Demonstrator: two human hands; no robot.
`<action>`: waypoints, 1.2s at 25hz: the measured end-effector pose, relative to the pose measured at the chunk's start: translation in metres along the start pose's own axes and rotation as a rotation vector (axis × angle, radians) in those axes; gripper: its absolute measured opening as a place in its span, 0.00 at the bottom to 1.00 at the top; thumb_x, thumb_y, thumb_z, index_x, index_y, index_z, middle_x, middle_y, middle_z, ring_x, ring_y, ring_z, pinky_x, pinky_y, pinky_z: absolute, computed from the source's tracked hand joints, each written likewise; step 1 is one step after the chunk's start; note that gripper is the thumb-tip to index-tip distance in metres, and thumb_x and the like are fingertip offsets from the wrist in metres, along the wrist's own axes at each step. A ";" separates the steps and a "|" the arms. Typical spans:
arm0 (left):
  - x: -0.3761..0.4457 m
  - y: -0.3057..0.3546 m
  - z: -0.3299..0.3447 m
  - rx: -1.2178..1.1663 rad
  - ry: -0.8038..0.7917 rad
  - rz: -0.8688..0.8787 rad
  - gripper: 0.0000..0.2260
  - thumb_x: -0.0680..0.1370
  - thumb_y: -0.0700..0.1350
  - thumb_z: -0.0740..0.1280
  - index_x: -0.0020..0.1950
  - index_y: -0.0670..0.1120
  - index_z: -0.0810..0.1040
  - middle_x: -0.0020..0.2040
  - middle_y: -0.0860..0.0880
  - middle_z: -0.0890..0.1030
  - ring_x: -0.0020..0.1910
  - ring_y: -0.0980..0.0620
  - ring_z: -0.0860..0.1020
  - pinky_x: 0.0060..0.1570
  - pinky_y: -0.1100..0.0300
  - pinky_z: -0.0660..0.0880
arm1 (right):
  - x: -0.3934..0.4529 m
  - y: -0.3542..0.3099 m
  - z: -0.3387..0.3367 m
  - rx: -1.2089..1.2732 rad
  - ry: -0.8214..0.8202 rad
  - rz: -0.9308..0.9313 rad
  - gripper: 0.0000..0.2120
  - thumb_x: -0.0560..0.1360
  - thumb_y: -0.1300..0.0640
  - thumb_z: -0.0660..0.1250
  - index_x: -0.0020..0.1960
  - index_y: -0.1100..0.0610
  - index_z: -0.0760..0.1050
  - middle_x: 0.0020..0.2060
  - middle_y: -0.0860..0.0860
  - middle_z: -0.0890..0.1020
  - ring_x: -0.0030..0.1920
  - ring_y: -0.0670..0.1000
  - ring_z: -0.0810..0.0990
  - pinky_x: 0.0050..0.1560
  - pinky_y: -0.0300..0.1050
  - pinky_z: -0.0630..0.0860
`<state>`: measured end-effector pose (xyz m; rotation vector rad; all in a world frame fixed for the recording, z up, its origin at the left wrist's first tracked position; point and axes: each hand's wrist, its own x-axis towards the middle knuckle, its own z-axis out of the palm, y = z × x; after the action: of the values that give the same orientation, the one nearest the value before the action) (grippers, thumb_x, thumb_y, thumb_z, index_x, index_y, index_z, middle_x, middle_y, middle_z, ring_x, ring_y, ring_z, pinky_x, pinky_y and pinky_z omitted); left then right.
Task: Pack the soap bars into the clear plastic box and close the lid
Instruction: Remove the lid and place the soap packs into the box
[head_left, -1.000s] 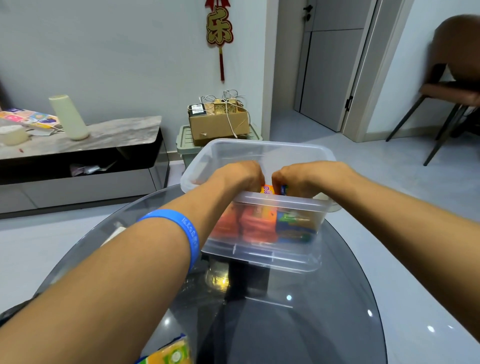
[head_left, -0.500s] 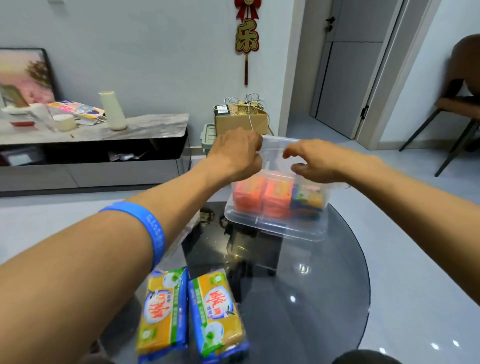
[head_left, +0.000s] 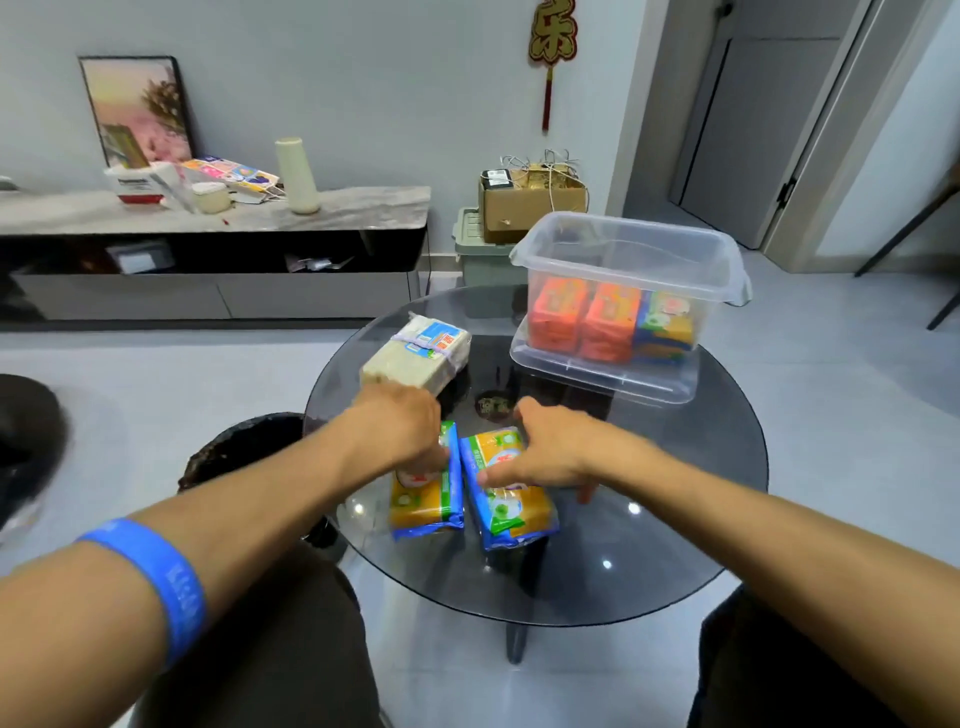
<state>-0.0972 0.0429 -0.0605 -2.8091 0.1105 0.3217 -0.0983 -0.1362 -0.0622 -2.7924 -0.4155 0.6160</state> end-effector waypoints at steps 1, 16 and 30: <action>-0.002 0.002 0.008 -0.147 -0.086 -0.041 0.24 0.70 0.64 0.64 0.54 0.45 0.75 0.49 0.46 0.82 0.39 0.46 0.81 0.35 0.60 0.71 | 0.000 -0.007 0.007 0.034 -0.016 0.078 0.45 0.58 0.30 0.72 0.65 0.55 0.65 0.57 0.54 0.78 0.42 0.56 0.79 0.27 0.49 0.79; 0.012 0.024 0.000 -0.651 0.146 -0.044 0.34 0.54 0.63 0.68 0.56 0.53 0.67 0.44 0.52 0.76 0.42 0.48 0.75 0.35 0.58 0.68 | 0.005 0.047 -0.019 0.452 0.195 0.213 0.22 0.51 0.40 0.72 0.35 0.55 0.77 0.28 0.48 0.81 0.27 0.49 0.79 0.26 0.41 0.74; 0.208 0.073 -0.206 -0.733 0.417 -0.009 0.30 0.60 0.62 0.74 0.54 0.47 0.71 0.44 0.49 0.76 0.45 0.46 0.76 0.32 0.58 0.67 | 0.101 0.115 -0.227 0.510 0.589 0.356 0.43 0.59 0.42 0.77 0.64 0.60 0.62 0.50 0.59 0.78 0.43 0.60 0.82 0.39 0.56 0.83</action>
<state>0.1399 -0.0995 0.0602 -3.5598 0.0828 -0.3037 0.1155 -0.2504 0.0655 -2.3918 0.3206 -0.0636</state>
